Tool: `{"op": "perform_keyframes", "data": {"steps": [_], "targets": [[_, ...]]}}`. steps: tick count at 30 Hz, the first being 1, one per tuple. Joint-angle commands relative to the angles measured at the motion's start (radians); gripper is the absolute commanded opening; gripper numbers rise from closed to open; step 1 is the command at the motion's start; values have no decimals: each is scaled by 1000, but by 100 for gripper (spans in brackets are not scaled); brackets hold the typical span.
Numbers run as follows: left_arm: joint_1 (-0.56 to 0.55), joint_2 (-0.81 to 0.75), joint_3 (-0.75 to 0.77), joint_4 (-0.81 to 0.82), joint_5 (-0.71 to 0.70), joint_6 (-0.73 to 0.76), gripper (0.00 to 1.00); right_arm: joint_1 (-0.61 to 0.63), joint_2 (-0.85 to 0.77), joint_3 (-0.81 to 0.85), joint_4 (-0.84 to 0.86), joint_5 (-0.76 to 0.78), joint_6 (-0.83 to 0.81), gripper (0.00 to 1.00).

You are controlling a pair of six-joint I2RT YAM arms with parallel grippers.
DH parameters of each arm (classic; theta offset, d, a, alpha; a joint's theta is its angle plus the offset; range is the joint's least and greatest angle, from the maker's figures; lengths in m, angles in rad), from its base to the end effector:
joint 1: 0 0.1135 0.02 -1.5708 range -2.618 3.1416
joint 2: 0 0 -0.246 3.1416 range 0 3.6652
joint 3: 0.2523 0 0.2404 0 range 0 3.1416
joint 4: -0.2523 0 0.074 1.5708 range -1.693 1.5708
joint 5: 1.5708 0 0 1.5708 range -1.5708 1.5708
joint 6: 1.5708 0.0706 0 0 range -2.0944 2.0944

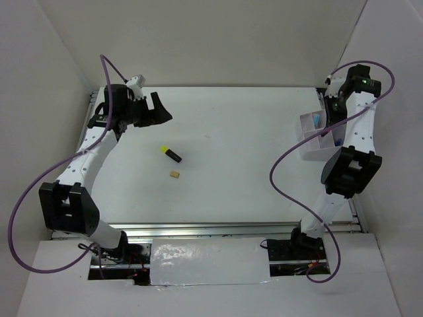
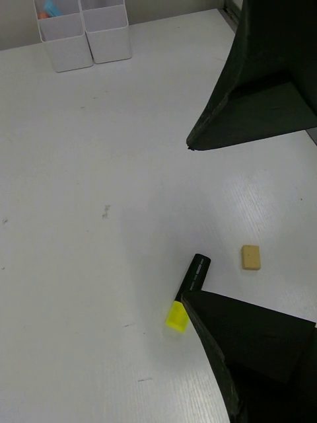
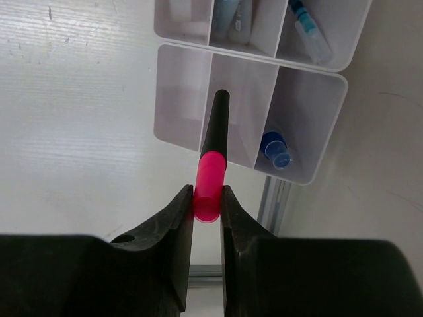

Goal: Sort the stationery into containers
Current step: Place the stationery into the container, then grab a piece of stationery with the left arm

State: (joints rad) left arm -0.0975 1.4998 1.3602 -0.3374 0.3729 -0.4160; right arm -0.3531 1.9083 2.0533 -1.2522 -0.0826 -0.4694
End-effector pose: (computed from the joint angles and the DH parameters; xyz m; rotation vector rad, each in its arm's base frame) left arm 0.3613 -0.0612 0.3218 -0.0936 2.0830 -0.6982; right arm 0.3658 -0.1286 0.3095 -0.1819 2.6743 -0.1514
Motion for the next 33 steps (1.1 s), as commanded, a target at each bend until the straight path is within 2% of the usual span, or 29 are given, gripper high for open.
{"op": "perform_keyframes", "data": {"steps": [1, 4, 6, 8, 9, 13, 15, 16, 18, 19, 21, 22, 26, 30, 33], "targets": [[7, 10, 19, 37, 73, 45, 99, 11, 6, -22, 46, 61, 29, 0], [13, 16, 20, 26, 121, 94, 99, 14, 18, -28, 79, 79, 57, 1], [21, 36, 54, -11, 180, 166, 99, 19, 32, -22, 82, 107, 63, 6], [30, 65, 97, -64, 205, 262, 99, 25, 38, -22, 89, 124, 66, 10], [35, 98, 150, -140, 208, 329, 99, 28, 47, -21, 91, 127, 66, 12], [42, 165, 220, -270, 143, 398, 87, 32, 78, 1, 57, 124, 67, 28], [36, 180, 194, -269, 39, 367, 85, 34, 87, 16, 47, 113, 77, 37], [32, 178, 177, -256, -6, 297, 81, 34, 84, 15, 48, 110, 81, 46], [-10, 162, 104, -200, -133, 200, 70, 43, 72, 10, 56, 110, 101, 54], [-30, 157, 84, -189, -302, 86, 65, 49, 61, 4, 62, 110, 104, 55], [-88, 166, 66, -224, -431, -16, 64, 69, 31, -10, 77, 112, 112, 60], [-103, 175, 65, -238, -474, -42, 68, 77, 9, -10, 79, 115, 115, 60], [-172, 178, -7, -246, -532, -179, 78, 111, -29, 36, 54, 98, 126, 61], [-200, 206, -64, -226, -539, -274, 71, 141, -64, 77, -1, 31, 138, 61], [-205, 273, -43, -218, -549, -296, 70, 155, -112, 53, -12, 1, 150, 60]]}}
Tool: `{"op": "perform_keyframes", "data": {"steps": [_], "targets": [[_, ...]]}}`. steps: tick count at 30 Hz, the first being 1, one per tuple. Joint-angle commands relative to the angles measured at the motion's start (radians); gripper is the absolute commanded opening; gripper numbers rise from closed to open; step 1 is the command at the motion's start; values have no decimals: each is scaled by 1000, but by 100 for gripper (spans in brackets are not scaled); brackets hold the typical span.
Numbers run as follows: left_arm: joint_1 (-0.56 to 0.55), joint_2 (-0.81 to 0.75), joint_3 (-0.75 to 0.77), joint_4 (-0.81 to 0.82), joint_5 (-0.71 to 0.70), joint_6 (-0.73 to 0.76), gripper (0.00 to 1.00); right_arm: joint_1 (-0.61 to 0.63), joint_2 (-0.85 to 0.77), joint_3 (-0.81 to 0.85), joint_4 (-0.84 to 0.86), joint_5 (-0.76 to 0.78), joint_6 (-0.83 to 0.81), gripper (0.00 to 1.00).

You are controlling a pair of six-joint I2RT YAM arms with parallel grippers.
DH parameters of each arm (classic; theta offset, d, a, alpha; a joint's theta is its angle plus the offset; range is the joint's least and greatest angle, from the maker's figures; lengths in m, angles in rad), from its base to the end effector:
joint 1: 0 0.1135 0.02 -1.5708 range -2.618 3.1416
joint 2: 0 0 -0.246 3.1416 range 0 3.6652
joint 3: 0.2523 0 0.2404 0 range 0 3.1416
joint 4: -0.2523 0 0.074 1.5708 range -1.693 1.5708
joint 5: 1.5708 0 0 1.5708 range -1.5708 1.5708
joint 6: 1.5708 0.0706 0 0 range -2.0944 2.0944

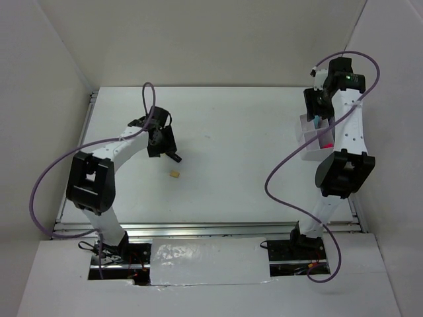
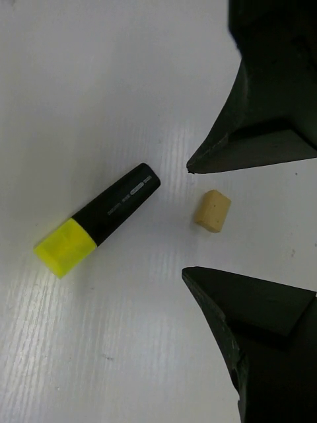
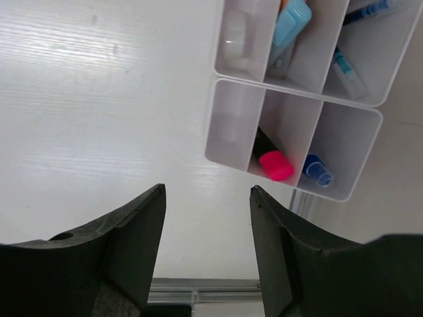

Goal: Sort the stationery into containers
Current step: Grab a piece of stationery with the left arm

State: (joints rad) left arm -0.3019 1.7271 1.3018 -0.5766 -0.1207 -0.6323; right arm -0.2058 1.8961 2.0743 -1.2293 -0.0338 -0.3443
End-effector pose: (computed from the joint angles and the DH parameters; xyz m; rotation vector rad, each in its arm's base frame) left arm 0.3584 -0.1027 0.1937 -0.4681 2.5313 -0.2000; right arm 0.3812 -0.0771 0.3214 -0.1937 2.6215 -0.1471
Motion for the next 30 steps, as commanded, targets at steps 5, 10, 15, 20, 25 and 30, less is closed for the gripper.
{"op": "perform_keyframes", "data": {"steps": [5, 10, 15, 20, 25, 30], "targets": [[-40, 173, 122, 3, -80, -107, 73, 29, -178, 15, -59, -117, 44, 60], [-86, 270, 206, 3, -91, -136, 74, 71, -203, 64, -90, -140, 56, 61], [-112, 336, 241, -23, -122, -142, 74, 103, -212, 72, -95, -140, 64, 61], [-105, 342, 192, -11, -143, -152, 73, 120, -203, 87, -96, -140, 65, 61], [-66, 341, 160, 1, -146, -155, 73, 135, -201, 82, -93, -138, 65, 61], [-42, 351, 204, 34, 11, 46, 73, 141, -206, 64, -87, -135, 67, 61]]}}
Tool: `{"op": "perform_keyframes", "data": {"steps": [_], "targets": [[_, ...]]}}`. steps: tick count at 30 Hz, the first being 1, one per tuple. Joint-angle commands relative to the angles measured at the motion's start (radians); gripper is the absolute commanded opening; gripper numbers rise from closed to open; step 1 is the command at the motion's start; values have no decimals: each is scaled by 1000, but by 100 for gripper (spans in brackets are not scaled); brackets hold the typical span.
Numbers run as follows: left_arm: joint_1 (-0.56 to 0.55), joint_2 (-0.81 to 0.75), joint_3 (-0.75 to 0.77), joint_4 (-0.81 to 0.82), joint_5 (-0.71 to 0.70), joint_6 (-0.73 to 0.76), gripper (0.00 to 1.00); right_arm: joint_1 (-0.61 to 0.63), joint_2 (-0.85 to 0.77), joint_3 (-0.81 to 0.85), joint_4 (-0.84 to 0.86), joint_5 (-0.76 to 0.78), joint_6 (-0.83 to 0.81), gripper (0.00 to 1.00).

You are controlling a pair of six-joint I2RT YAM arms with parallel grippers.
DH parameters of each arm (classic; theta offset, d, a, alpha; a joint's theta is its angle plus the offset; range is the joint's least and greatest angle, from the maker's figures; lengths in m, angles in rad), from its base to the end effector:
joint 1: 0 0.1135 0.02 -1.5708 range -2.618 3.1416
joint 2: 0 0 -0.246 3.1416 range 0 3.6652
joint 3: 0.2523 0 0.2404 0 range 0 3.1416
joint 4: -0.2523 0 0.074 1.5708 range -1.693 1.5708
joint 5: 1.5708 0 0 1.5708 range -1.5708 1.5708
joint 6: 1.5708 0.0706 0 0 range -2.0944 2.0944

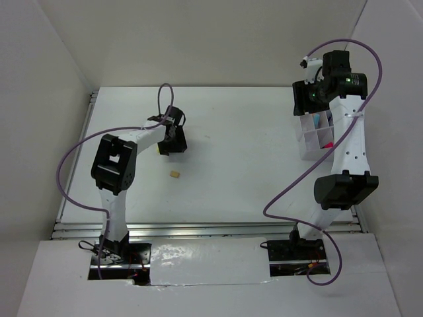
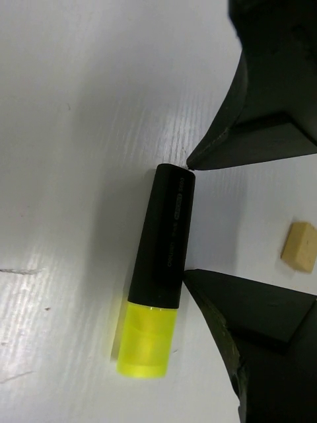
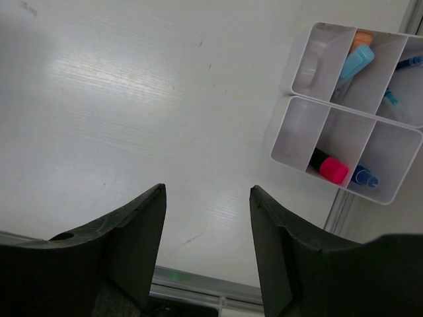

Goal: Sort the stationery into containers
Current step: Grab a piece of stationery with the left arm

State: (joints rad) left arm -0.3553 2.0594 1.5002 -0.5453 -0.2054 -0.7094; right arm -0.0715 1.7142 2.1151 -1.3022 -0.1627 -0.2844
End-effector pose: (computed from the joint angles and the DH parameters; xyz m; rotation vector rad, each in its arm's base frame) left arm 0.4072 -0.1357 0.1303 -0.5279 2.5843 -0.0837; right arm 0.3352 -0.0125 0.3904 -0.3301 2.4338 0.0458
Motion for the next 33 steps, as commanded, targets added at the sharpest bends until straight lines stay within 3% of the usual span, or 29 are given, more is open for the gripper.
{"op": "perform_keyframes", "data": {"steps": [1, 8, 13, 27, 33], "targets": [[1, 1, 11, 7, 98, 152, 75, 7, -28, 13, -9, -6, 7, 61], [-11, -104, -60, 120, 95, 287, 87, 12, -30, -1, -2, -12, 11, 61], [59, -28, 18, 39, 75, 199, 95, 13, -41, -15, 4, -11, 5, 61], [115, 94, 153, 61, 176, 206, 99, 7, -61, -61, 18, -9, -1, 60], [76, 87, 115, 85, 198, 197, 89, 7, -56, -61, 23, -11, 1, 60]]}}
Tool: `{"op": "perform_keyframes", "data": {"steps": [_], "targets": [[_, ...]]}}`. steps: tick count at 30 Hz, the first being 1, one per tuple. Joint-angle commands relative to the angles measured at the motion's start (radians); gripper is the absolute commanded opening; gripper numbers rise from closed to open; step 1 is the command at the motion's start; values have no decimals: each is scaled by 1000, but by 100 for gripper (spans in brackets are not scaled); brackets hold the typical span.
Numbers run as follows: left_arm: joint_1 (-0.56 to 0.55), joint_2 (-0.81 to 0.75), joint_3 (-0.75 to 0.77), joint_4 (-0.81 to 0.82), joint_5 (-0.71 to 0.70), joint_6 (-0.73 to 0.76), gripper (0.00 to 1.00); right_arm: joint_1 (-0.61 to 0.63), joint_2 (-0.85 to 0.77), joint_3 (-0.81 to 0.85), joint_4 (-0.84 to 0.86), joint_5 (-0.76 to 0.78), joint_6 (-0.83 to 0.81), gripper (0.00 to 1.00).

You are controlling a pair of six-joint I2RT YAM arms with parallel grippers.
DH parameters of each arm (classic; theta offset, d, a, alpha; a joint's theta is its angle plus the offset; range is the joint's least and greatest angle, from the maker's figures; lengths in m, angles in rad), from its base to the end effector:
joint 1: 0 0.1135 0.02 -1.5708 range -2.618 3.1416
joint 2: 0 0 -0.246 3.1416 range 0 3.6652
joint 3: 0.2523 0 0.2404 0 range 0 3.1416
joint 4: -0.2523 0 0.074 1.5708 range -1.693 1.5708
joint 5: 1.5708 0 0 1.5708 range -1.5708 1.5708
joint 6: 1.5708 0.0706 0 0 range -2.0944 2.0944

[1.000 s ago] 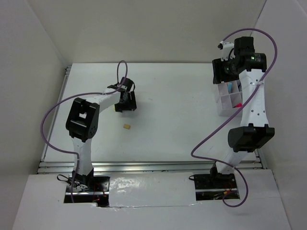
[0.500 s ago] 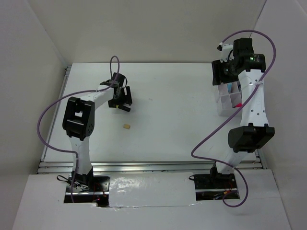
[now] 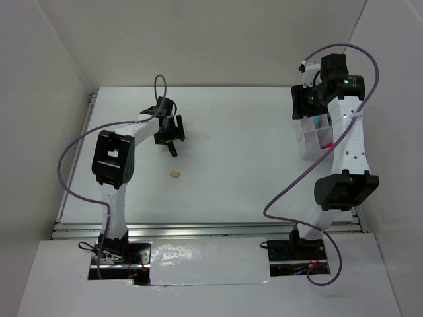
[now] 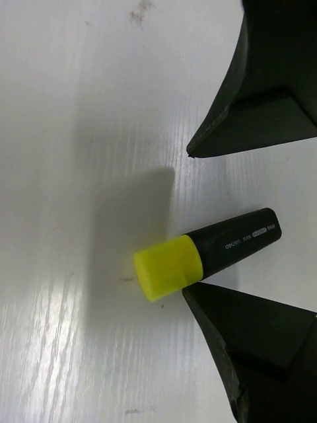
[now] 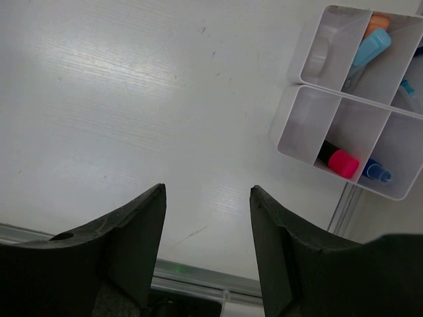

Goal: Sort the stationery into containers
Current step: Grab a piece of stationery with the left arm

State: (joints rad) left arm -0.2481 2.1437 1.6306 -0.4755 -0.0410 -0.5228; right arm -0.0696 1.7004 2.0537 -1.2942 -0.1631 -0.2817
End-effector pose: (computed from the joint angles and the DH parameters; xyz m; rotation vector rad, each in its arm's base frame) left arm 0.4516 -0.1114 0.1375 -0.3685 2.5502 -0.2413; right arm 0.3341 -0.0118 0.3782 -0.3300 2.4727 0.0587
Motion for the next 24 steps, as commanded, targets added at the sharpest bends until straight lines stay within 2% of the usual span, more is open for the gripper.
{"op": "perform_keyframes", "data": {"steps": [1, 8, 14, 23, 24], "targets": [[-37, -2, -29, 21, 33, 13, 88, 5, -42, 0, 15, -10, -2, 60], [-74, -36, -124, 17, 29, 33, 75, 7, -48, -1, 10, -10, -1, 60], [-103, -48, -176, -14, -85, 61, 61, 11, -53, -15, 21, -19, 7, 60], [-146, -64, -256, -2, -148, 104, 54, 31, -56, -18, 19, -27, 10, 60], [-145, -68, -277, 5, -148, 106, 50, 33, -58, -17, 18, -35, 12, 60]]}}
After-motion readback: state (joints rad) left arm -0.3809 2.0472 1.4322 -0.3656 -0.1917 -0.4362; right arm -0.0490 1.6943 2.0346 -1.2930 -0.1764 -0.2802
